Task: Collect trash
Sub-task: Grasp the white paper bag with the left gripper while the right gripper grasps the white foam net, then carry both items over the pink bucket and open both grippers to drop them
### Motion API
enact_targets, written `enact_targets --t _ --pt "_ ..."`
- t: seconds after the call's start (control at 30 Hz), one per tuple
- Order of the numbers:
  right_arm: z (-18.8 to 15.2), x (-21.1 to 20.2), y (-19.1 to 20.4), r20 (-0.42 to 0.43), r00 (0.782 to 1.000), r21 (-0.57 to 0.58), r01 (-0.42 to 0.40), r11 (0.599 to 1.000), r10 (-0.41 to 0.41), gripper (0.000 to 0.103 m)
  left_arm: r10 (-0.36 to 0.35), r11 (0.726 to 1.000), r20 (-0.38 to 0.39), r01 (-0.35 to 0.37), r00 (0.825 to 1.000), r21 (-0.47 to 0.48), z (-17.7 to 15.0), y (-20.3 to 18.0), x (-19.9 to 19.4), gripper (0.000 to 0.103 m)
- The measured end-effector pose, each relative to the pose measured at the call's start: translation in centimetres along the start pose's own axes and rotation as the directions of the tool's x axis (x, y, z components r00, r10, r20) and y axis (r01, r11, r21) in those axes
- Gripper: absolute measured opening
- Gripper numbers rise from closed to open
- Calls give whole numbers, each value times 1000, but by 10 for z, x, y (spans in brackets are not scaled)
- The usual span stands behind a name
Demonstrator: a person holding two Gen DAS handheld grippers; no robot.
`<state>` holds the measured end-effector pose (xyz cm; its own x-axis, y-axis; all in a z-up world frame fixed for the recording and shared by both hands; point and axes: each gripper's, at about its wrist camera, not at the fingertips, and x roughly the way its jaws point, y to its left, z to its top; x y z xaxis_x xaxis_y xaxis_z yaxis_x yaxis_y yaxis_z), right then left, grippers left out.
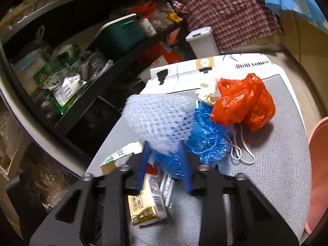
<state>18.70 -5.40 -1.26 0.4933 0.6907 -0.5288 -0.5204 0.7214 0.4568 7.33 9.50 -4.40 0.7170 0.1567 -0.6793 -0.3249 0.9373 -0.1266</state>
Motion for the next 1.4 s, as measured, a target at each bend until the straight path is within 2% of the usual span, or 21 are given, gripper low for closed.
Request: enact_targets --t 0.07,0.13,0.3,0.5,0.8,1.1,1.4 --pt "0 -4 6 14 1000 -22 -2 1000 2 8 16 1000 5 -16 1000 -6 1 3 -5 12" --pt "-2 -12 14 31 1000 -58 9 998 -7 5 32 999 13 -32 999 -10 1 6 -10 10" --pt "-6 -33 30 75 997 -106 31 994 -23 4 52 998 36 -52 998 -25 2 15 -25 8" --pt "-7 -65 40 119 991 -115 72 991 -59 4 37 999 79 -35 996 -26 3 18 -49 8" --pt "-10 -123 37 125 974 -82 201 976 -190 4 -5 1000 100 5 995 -8 -1 12 -75 7" --pt "-14 -190 17 147 942 -35 308 951 -300 4 -89 995 147 83 985 52 -7 -11 -112 7" --pt "-14 -253 -25 170 896 34 412 911 -411 4 -183 978 140 166 973 123 -13 -50 -132 7"
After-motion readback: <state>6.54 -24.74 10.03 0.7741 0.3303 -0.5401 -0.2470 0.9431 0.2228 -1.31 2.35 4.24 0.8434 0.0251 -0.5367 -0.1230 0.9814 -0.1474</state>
